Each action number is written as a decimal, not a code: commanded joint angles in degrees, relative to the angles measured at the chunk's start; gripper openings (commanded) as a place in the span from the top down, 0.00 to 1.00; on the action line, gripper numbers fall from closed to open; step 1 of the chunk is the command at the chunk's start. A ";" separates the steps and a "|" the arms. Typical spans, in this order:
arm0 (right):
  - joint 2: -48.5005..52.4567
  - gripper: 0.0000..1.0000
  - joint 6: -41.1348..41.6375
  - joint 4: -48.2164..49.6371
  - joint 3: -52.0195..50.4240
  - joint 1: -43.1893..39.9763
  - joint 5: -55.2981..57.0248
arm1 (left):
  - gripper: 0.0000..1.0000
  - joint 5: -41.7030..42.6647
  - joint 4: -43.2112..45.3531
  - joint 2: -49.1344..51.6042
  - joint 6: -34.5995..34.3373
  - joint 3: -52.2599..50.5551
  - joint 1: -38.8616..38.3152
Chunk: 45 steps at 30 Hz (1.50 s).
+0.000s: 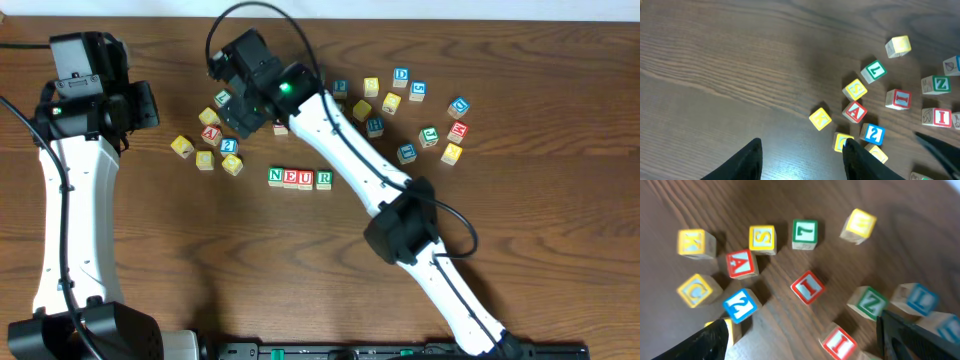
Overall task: Spell out NEURIPS
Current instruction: 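Move the right gripper to the back-center and close on the red I block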
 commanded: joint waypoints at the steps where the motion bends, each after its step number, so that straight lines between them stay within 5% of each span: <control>1: 2.60 0.09 2.67 1.38 0.00 -0.13 1.25 | 0.49 -0.50 -0.72 -1.07 -0.92 0.81 0.09; 17: 9.09 0.27 30.34 9.90 -0.55 0.11 6.25 | 0.49 -0.44 -2.82 -1.07 -1.55 0.70 0.09; 33: 12.22 0.49 30.80 13.27 -0.74 0.68 7.30 | 0.49 0.44 -3.52 -1.03 -1.55 0.59 0.09; 39: 12.20 0.67 30.56 13.57 -0.74 0.57 7.30 | 0.49 0.44 -3.50 -0.98 -1.53 0.59 0.09; 45: 10.93 0.69 29.38 12.94 -0.63 0.07 7.93 | 0.49 0.44 -3.50 -0.98 -1.53 0.59 0.09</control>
